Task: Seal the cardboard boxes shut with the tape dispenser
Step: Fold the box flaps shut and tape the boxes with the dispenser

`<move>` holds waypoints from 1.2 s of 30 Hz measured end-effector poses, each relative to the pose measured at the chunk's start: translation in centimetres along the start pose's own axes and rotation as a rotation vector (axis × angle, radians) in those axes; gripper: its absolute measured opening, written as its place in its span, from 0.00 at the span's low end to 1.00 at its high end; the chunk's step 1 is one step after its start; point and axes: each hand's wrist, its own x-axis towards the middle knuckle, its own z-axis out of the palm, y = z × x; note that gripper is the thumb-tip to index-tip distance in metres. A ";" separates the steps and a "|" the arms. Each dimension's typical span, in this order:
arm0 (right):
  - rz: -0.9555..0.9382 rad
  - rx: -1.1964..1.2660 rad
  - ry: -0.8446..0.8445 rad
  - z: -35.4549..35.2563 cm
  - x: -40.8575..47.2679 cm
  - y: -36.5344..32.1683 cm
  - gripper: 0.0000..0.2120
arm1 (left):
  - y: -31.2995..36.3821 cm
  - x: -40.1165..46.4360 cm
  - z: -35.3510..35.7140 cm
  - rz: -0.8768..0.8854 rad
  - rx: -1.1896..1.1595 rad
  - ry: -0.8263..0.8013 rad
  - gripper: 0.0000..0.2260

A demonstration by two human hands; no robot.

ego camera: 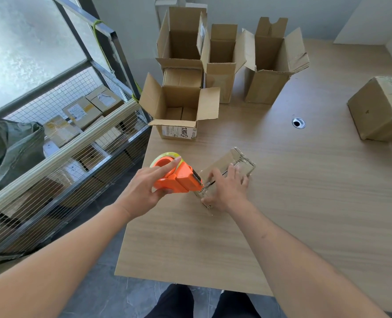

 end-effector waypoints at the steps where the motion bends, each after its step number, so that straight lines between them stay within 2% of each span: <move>1: -0.033 0.007 -0.003 -0.1 0.0 0.3 0.33 | -0.2 0.1 -0.1 0.018 0.012 -0.014 0.38; 4: -0.165 -0.084 -0.083 -0.9 -0.1 1.9 0.35 | -0.4 0.4 -0.4 0.045 0.047 -0.059 0.39; 6: -0.230 -0.053 -0.144 -1.4 -0.5 2.9 0.37 | -0.4 0.5 -0.5 0.056 0.048 -0.076 0.38; 8: -0.277 0.211 -0.166 -1.9 -1.2 3.3 0.32 | -0.3 0.5 -0.5 0.051 0.034 -0.085 0.39; 11: -0.251 0.859 -0.085 -2.2 -2.4 2.5 0.15 | -0.3 0.6 -0.6 0.044 0.031 -0.117 0.40; 13: -0.206 1.062 -0.031 -2.3 -2.7 1.8 0.10 | -0.3 0.6 -0.6 0.047 0.030 -0.144 0.40; 21: -0.111 1.105 0.212 -2.1 -3.2 0.2 0.01 | 0.5 1.1 -0.2 0.044 -0.048 -0.231 0.41; 27: 0.125 1.093 0.341 -1.0 -4.4 1.8 0.03 | 1.7 2.4 -0.5 0.170 0.025 -0.493 0.35; 31: 0.320 1.076 0.413 0.3 -5.5 5.3 0.05 | 0.3 2.5 -1.2 0.140 0.052 -0.602 0.35; 36: 0.406 1.104 0.416 1.6 -6.8 6.7 0.05 | -1.1 2.6 -1.7 0.101 0.048 -0.721 0.34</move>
